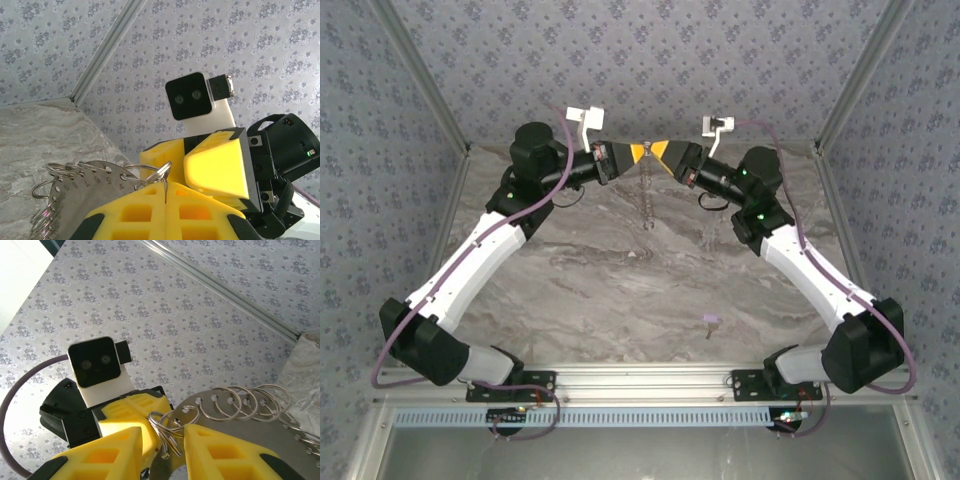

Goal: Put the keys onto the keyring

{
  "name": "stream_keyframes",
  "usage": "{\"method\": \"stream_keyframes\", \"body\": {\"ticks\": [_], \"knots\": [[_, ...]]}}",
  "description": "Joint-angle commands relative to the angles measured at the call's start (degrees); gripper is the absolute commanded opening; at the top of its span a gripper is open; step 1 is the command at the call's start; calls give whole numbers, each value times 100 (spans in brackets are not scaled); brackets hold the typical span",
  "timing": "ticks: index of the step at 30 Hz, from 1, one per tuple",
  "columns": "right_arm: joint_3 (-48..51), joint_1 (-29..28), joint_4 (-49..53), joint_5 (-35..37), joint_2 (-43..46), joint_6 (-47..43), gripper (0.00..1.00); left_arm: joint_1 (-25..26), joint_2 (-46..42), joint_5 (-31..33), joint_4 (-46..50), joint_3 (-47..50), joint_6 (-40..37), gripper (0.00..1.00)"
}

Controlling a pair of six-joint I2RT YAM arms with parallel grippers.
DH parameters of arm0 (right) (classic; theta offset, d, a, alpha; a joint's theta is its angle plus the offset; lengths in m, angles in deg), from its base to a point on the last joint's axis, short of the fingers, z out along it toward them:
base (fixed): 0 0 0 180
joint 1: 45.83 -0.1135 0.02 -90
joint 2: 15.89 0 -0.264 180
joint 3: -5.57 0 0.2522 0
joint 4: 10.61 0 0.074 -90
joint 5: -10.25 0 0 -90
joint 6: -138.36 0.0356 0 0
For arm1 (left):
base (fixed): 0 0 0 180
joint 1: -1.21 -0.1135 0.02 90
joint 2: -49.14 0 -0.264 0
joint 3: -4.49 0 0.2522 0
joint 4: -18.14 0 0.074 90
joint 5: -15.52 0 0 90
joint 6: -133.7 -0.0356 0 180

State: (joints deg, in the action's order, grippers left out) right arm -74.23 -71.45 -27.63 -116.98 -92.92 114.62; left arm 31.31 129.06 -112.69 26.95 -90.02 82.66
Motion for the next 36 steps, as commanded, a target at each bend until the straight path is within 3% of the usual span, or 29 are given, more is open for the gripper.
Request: {"method": "stream_keyframes", "body": {"ticks": [1,10,22,36], "knots": [[-174,-13,-59,14,164,47,30,-8,-40,-180,-363,-103,-157,0],[-474,-89,648,137,576,-344,35,-63,-65,-124,-663,23,-118,0],[-875,-218,556,-2,90,-344,35,-108,31,-315,-751,-72,84,0],[-585,-112,477,-92,-42,-291,34,-128,78,-431,-859,-275,261,0]]}}
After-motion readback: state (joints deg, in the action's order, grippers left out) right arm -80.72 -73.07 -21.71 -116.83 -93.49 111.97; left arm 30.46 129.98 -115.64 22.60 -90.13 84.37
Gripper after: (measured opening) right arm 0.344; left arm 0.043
